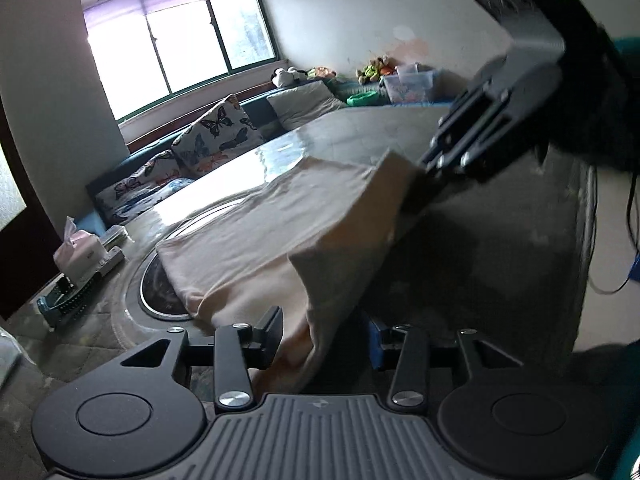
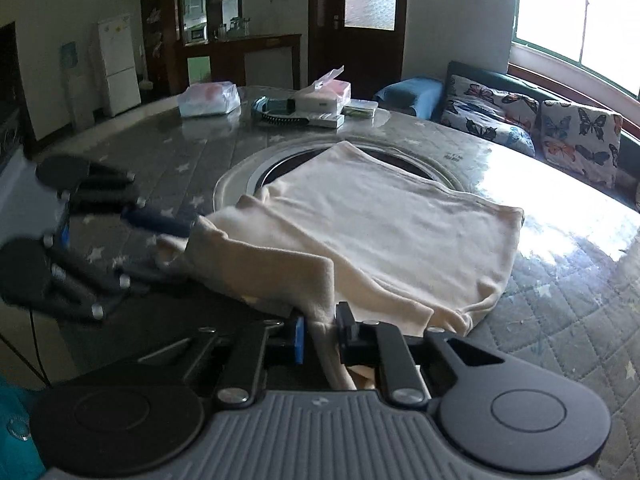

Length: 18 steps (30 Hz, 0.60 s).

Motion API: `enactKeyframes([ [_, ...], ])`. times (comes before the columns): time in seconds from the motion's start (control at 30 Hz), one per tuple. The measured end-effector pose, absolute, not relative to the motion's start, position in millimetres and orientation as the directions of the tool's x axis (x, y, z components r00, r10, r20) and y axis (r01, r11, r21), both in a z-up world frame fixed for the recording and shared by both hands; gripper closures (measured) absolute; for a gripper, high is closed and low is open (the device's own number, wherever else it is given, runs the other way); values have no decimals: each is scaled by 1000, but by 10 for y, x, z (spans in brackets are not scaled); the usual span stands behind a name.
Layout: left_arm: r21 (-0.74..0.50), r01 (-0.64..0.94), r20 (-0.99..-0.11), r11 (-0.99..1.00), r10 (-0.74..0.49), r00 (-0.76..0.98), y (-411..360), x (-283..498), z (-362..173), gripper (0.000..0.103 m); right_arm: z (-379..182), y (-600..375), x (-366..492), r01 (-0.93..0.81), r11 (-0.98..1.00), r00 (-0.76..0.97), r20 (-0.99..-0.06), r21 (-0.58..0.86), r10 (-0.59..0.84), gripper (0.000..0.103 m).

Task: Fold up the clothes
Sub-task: 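Fold that shirt side inward over the body with the left gripper and release, then grasp the shirt hem with the right gripper while the left gripper grasps the hem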

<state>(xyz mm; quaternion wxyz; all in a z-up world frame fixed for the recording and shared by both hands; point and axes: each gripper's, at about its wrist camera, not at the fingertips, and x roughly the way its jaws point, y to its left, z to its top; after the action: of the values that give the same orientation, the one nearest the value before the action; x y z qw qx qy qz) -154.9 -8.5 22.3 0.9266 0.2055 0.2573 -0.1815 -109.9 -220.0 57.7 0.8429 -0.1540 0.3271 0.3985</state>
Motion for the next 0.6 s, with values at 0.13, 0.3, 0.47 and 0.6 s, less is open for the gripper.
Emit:
enactKeyframes([
  [0.13, 341, 421, -545, 840, -188, 817, -91, -1526, 158, 85, 572, -2190, -1110, -768, 640, 476, -674, -5, 566, 90],
  [0.3, 312, 422, -537, 851, -209, 817, -57, -1576, 260, 94, 576, -2238, -1201, -757, 654, 500, -650, -5, 573, 93],
  [0.47, 287, 441, -518, 850, -249, 818, -16, -1746, 490, 94, 680, -2322, -1316, -760, 649, 510, -627, -9, 589, 94],
  [0.6, 295, 480, -509, 826, -289, 811, 37, -2004, 715, 94, 842, -2411, -1518, -781, 624, 501, -613, -18, 610, 94],
])
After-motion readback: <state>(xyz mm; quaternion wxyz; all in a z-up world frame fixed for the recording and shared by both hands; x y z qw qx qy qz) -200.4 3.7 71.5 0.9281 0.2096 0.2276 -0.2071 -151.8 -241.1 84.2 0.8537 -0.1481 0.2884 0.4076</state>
